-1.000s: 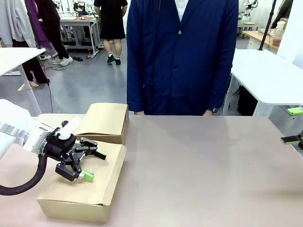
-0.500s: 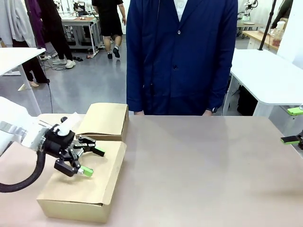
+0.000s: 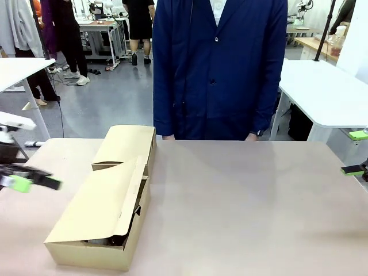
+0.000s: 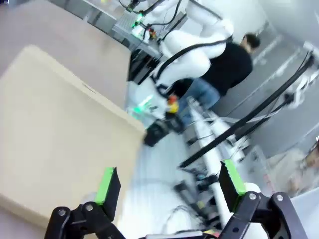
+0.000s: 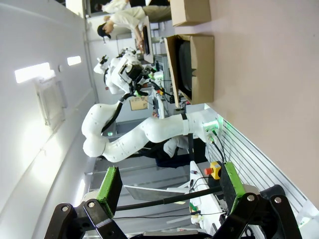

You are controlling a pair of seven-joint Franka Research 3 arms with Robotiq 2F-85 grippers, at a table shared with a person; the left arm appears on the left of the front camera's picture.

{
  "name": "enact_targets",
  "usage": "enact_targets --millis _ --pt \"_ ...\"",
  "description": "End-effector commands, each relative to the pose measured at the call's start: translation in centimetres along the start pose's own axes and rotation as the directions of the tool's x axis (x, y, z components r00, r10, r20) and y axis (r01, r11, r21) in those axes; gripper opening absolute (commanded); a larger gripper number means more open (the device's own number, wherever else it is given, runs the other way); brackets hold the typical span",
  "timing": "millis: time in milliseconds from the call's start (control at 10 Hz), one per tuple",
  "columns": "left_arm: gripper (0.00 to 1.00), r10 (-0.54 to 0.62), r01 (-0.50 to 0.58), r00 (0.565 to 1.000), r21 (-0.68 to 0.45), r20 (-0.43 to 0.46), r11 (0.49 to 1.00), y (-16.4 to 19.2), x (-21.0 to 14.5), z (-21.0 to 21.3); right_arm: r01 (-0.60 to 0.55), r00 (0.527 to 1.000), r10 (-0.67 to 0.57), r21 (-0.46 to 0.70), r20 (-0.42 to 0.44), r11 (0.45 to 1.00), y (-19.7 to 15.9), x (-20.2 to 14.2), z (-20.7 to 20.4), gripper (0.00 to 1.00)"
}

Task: Place items inside the box.
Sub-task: Close the lid of the Mailer Box closest to the robot.

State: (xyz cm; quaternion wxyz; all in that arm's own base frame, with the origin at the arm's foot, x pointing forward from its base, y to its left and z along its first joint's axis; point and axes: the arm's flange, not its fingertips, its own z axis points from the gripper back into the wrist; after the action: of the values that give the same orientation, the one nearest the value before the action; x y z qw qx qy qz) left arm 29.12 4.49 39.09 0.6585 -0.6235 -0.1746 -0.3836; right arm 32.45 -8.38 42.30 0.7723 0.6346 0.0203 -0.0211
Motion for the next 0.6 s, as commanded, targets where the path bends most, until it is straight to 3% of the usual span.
enact_targets --millis 0,200,300,400,500 --pt "1.0 0.185 -0.181 0.979 -0.056 0.089 0.982 -2.1 -2.4 1.1 -0.012 1.0 0.012 -0.015 0.0 1.0 0.0 -0.1 0.1 1.0" --pt "1.0 0.328 -0.327 0.93 -0.034 0.168 0.944 0.0 -3.7 3.9 -0.012 1.0 0.012 -0.015 0.0 1.0 0.0 -0.1 0.1 1.0" --pt "1.0 0.414 -0.404 0.898 -0.094 0.147 0.91 1.2 -4.2 5.1 -0.012 1.0 0.012 -0.015 0.0 1.0 0.0 -0.1 0.1 1.0" --pt "1.0 0.469 -0.464 0.871 -0.07 0.145 0.883 2.9 -5.0 6.5 -0.012 1.0 0.012 -0.015 0.0 1.0 0.0 -0.1 0.1 1.0" --pt "1.0 0.337 -0.334 0.931 -0.047 0.142 0.942 -0.1 -4.6 4.3 -0.012 1.0 0.012 -0.015 0.0 1.0 0.0 -0.1 0.1 1.0"
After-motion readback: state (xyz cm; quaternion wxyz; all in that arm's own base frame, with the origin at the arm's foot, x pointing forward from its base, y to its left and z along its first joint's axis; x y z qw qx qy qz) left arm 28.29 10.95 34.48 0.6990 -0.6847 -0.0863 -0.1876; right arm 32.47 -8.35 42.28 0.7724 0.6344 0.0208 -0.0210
